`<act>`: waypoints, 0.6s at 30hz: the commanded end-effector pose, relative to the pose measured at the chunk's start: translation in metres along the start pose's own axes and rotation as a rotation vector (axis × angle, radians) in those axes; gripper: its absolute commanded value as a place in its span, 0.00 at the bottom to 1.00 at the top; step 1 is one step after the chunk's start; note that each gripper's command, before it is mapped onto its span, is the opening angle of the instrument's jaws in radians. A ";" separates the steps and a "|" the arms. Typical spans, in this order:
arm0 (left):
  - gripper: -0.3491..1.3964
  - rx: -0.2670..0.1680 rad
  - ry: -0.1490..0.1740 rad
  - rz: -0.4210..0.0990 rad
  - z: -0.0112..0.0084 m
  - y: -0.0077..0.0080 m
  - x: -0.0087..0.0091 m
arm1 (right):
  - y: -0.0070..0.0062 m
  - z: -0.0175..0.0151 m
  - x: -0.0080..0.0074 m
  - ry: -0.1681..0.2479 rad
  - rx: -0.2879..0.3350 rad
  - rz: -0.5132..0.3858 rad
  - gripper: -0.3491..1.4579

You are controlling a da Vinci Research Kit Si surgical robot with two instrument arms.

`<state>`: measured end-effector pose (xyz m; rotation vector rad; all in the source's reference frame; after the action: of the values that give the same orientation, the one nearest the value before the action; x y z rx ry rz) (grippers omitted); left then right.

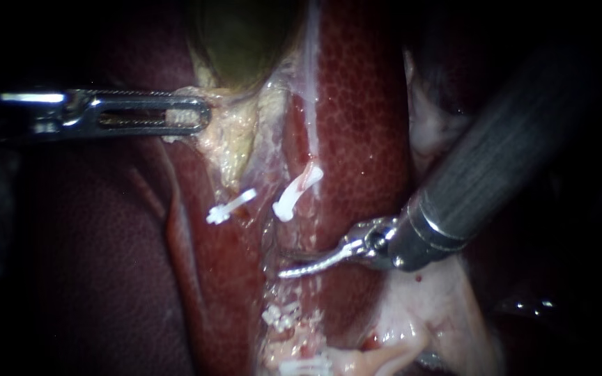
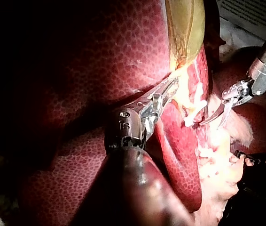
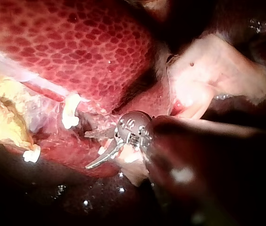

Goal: Go back from the cut right tube

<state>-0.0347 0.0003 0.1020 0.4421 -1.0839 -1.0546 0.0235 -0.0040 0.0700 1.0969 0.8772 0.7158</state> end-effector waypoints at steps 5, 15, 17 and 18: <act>0.00 0.000 0.000 0.000 0.0000 0.0000 0.0001 | -0.0001 -0.0007 -0.0003 -0.005 0.004 -0.149 0.98; 0.00 0.001 0.000 0.001 -0.0002 0.0001 0.0001 | -0.0016 -0.0062 0.0005 0.057 -0.100 -0.476 0.98; 0.00 0.001 0.000 0.001 -0.0002 0.0001 0.0001 | -0.0024 -0.0077 0.0010 0.068 -0.124 -0.507 0.98; 0.00 0.001 0.000 0.001 -0.0002 0.0001 0.0001 | -0.0028 -0.0083 0.0012 0.070 -0.132 -0.522 0.98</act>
<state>-0.0344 0.0002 0.1021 0.4418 -1.0836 -1.0540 0.0166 0.0002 0.0648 0.6661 1.1075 0.3618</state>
